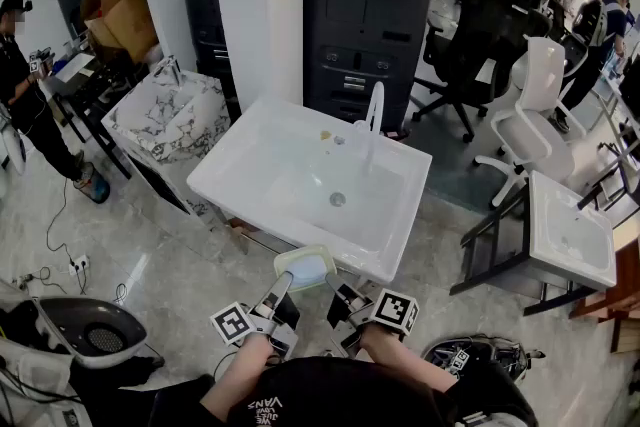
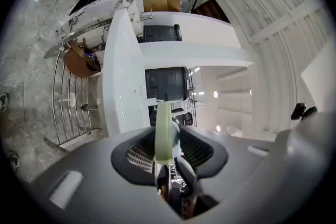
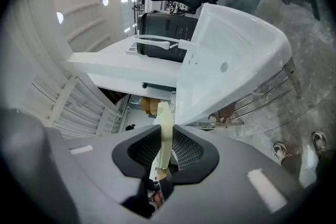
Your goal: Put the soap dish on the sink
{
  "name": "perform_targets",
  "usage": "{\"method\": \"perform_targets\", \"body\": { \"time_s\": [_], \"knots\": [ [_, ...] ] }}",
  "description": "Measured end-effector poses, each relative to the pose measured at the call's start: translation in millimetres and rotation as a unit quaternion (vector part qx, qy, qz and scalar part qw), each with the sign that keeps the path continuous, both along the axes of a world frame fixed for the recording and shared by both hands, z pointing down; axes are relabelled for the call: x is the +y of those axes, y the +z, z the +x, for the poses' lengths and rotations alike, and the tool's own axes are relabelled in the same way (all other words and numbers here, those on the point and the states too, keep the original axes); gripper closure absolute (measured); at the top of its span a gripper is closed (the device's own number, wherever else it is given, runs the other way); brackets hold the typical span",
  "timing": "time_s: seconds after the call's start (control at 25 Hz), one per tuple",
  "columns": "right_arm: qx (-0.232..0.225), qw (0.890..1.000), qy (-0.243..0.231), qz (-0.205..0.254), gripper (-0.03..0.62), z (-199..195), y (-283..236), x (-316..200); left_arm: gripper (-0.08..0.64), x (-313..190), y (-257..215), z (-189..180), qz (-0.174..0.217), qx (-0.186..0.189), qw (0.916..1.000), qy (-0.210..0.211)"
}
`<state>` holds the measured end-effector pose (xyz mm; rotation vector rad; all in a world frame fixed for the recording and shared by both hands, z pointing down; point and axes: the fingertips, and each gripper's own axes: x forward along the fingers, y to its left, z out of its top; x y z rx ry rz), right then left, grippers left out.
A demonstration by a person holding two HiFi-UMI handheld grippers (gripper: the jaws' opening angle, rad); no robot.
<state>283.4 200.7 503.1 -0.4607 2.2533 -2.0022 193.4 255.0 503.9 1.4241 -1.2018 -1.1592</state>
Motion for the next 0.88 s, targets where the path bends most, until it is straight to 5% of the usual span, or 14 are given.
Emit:
{"method": "perform_targets", "body": {
  "time_s": [0.48,0.88],
  "knots": [
    [0.006,1.000,0.027,0.006,0.523,-46.3,-2.5,-10.9,0.419,-13.8,-6.4,-52.9,0.014,-0.003,0.9998,0.014],
    [0.003,0.997,0.081,0.006,0.523,-113.5,-4.3,-15.4,0.419,-29.0,-10.4,-124.3,0.020,-0.005,0.9976,0.067]
  ]
}}
